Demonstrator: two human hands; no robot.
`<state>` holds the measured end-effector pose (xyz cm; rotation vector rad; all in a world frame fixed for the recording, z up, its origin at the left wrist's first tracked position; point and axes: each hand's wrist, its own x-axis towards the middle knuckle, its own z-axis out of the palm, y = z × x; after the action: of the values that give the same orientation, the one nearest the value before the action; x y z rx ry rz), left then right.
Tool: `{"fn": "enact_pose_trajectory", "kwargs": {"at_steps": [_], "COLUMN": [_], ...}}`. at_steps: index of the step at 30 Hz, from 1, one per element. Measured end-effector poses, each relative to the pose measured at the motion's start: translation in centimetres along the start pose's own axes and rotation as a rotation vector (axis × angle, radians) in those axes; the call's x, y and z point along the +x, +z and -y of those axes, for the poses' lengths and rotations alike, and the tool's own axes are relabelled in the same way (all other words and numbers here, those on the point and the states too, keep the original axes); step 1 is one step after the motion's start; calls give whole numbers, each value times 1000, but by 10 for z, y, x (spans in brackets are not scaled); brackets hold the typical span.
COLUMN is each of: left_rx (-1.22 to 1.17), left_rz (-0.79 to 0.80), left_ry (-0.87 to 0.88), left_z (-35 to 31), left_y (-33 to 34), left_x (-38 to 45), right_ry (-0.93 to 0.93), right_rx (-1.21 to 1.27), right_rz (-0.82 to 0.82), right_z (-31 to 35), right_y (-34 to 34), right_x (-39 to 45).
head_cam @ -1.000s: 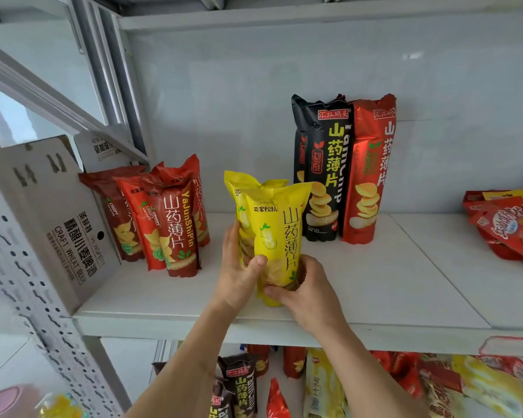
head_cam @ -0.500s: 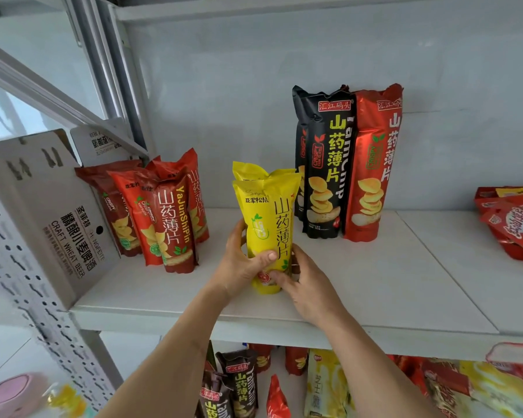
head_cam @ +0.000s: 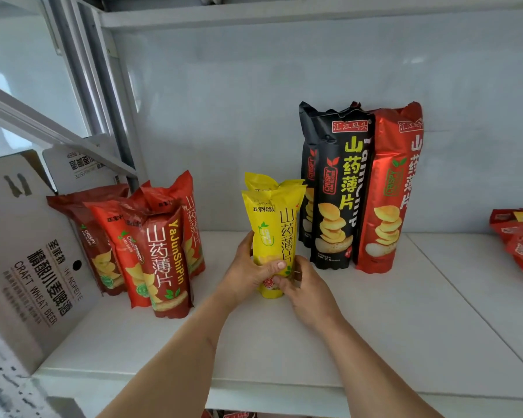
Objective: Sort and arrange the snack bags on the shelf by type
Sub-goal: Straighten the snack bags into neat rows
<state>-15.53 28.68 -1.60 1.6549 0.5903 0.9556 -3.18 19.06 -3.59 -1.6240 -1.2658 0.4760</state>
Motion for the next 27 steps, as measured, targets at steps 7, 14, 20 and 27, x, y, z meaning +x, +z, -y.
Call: {"fn": "enact_pose_trajectory", "kwargs": {"at_steps": [7, 14, 20, 27], "left_rx": [8, -15, -27, -41], "left_rz": [9, -8, -6, 24], "left_ry": [19, 39, 69, 64], "left_z": [25, 38, 41, 37], "left_y": [-7, -5, -7, -4], "left_x": [50, 78, 85, 91], "right_ry": [10, 34, 69, 72], "right_rx": [-8, -4, 25, 66], "right_rz": [-44, -74, -65, -133], "right_z": [-12, -25, -24, -25], "right_y": [10, 23, 25, 22], "right_x": [44, 76, 87, 86]}}
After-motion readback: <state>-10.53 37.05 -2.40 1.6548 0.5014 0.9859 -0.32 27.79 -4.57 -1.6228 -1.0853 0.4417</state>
